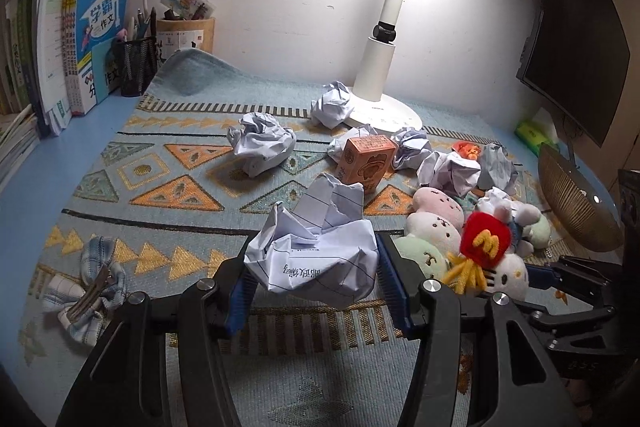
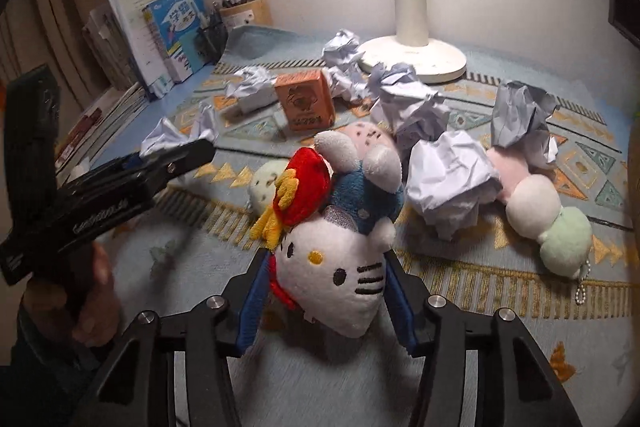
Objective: Organize objects
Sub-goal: 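Carry the plush and paper ball to the glass bowl and open both tools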
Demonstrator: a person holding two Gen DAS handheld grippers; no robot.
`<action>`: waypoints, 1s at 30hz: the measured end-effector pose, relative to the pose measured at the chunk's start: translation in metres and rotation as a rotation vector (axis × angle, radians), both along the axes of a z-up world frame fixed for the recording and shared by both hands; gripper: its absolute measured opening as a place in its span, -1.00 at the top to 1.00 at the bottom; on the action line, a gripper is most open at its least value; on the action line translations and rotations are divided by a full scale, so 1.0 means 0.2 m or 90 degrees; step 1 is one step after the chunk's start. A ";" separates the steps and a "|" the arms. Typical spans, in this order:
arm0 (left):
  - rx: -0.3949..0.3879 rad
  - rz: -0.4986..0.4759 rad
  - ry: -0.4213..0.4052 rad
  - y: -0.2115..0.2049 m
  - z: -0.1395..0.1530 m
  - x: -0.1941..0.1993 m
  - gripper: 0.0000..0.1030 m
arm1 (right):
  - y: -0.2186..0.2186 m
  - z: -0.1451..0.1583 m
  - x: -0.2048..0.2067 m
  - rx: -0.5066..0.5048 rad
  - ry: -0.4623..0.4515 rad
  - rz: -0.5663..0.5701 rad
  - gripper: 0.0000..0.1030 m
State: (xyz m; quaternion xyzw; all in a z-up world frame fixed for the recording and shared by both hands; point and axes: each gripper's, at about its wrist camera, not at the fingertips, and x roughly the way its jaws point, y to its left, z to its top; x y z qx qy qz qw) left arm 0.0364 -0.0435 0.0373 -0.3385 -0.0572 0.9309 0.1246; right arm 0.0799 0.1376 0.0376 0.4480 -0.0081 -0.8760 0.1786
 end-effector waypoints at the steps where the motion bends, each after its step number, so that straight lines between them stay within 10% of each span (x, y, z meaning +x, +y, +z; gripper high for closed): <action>1: 0.002 0.001 -0.001 0.00 0.00 0.00 -0.02 | 0.00 -0.01 0.02 0.004 -0.020 0.024 -0.02; 5: -0.003 0.000 0.000 0.00 0.00 0.00 -0.03 | 0.01 -0.02 0.06 0.089 -0.023 0.029 -0.07; 13: 0.001 0.000 0.003 -0.01 0.00 0.00 -0.03 | 0.18 0.02 0.07 0.038 -0.035 -0.088 -0.62; 30: -0.002 -0.005 0.002 0.01 0.00 0.00 -0.03 | 0.07 -0.02 0.06 0.052 -0.039 -0.164 -0.11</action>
